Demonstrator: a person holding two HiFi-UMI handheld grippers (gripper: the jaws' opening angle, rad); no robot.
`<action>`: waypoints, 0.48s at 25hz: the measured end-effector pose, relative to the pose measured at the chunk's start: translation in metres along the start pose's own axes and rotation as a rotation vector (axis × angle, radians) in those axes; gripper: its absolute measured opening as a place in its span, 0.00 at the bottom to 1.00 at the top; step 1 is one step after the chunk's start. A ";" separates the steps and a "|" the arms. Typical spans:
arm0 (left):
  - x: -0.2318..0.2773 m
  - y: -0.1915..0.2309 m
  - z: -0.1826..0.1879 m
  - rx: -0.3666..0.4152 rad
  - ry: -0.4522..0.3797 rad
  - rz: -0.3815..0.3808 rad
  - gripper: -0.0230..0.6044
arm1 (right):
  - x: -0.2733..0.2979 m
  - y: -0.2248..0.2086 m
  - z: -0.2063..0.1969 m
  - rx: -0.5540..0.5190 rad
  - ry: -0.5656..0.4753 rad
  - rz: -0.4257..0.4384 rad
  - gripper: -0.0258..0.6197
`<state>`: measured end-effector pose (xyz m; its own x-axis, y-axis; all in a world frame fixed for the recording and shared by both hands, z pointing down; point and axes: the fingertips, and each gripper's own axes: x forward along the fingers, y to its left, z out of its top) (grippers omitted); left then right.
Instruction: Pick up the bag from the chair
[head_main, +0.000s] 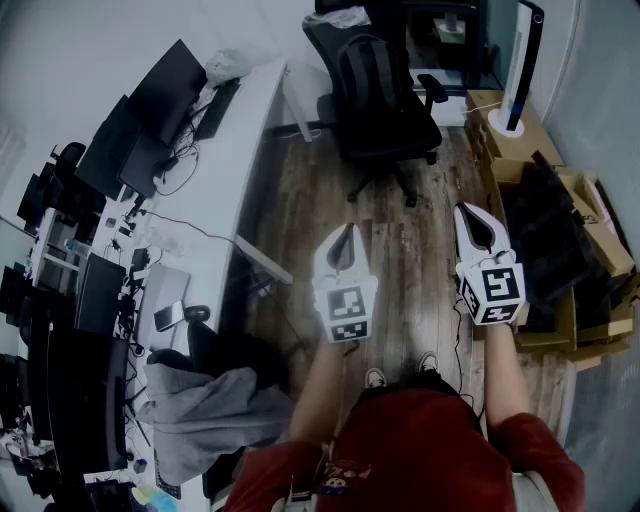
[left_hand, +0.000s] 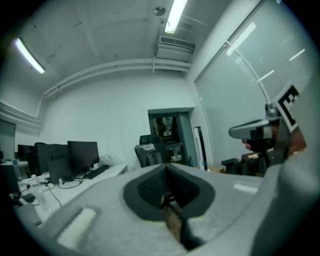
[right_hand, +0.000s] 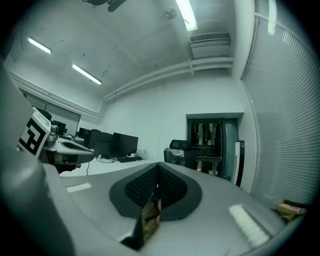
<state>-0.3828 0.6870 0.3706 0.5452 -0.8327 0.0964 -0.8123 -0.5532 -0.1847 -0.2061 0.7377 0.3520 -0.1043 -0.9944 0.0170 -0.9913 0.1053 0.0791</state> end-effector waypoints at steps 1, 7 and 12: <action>0.003 -0.003 0.001 0.000 0.002 0.000 0.03 | -0.001 -0.004 0.000 0.002 -0.001 -0.001 0.04; 0.017 -0.029 0.001 0.014 0.017 -0.005 0.03 | -0.006 -0.030 -0.005 0.014 -0.006 0.004 0.04; 0.029 -0.054 0.006 0.023 0.023 -0.003 0.03 | -0.012 -0.056 -0.012 0.020 0.003 0.009 0.04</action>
<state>-0.3216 0.6926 0.3773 0.5427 -0.8313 0.1199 -0.8053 -0.5556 -0.2069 -0.1480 0.7439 0.3591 -0.1132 -0.9934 0.0209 -0.9917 0.1143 0.0587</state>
